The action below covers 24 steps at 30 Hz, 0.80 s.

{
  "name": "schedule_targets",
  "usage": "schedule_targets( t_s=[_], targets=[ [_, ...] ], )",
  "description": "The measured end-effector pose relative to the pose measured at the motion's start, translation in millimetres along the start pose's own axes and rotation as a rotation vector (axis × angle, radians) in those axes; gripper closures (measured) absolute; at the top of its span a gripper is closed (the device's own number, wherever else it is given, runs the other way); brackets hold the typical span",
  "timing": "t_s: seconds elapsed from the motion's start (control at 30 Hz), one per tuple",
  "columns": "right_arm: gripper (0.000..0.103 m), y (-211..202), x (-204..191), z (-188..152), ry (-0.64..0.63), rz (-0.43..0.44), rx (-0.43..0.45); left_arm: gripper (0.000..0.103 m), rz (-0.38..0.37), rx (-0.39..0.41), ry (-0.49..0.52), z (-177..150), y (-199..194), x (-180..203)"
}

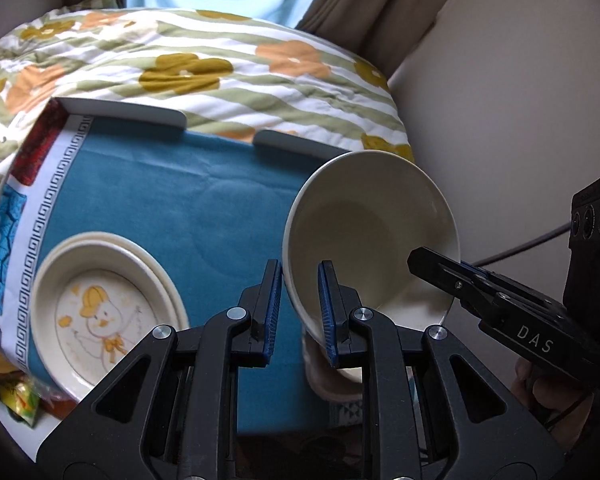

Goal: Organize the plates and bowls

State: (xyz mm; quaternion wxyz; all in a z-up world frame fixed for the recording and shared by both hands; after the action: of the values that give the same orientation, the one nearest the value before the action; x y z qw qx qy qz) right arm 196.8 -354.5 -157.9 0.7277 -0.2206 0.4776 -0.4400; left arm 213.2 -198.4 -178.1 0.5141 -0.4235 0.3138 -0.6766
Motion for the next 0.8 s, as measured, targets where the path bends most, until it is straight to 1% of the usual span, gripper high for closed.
schedule_targets(
  t_s=[0.2,0.37,0.43,0.53,0.67,0.8],
  targets=[
    [0.087,-16.6,41.3,-35.0,0.08,-0.047,-0.015,0.087,0.002,-0.083,0.084,-27.9,24.0,41.8],
    [0.087,-14.6,63.4,-55.0,0.13,-0.085,-0.03,0.087,0.014,-0.147,0.149,-43.5,46.9,55.9],
    [0.087,-10.6,68.0,-62.0,0.131,-0.113,-0.039,0.087,0.022,-0.169,0.168,-50.3,53.4,60.2],
    [0.087,-3.1,74.0,-71.3,0.141,-0.127,-0.055,0.087,0.055,-0.181,0.207,-56.9,62.0,64.6],
    [0.087,1.4,78.5,-77.4,0.153,-0.139,-0.061,0.087,0.07,-0.199,0.232,-58.1,74.2,62.7],
    [0.087,4.6,77.2,-79.7,0.134,-0.166,-0.071,0.087,0.096,-0.206,0.26,-61.0,82.6,65.8]
  ],
)
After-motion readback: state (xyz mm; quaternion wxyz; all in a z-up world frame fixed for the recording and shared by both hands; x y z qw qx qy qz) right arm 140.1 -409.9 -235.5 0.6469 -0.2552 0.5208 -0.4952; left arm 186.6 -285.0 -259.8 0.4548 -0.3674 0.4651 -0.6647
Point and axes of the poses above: each gripper's, at about its wrist camera, not at the fingertips, and y roughly the way its jaws point, x to its right, z to its top, the point moved 3 cm from there along y, roughly the way its jaws point, and after that the axes turned 7 degrees about z, right-handed, at the moved point
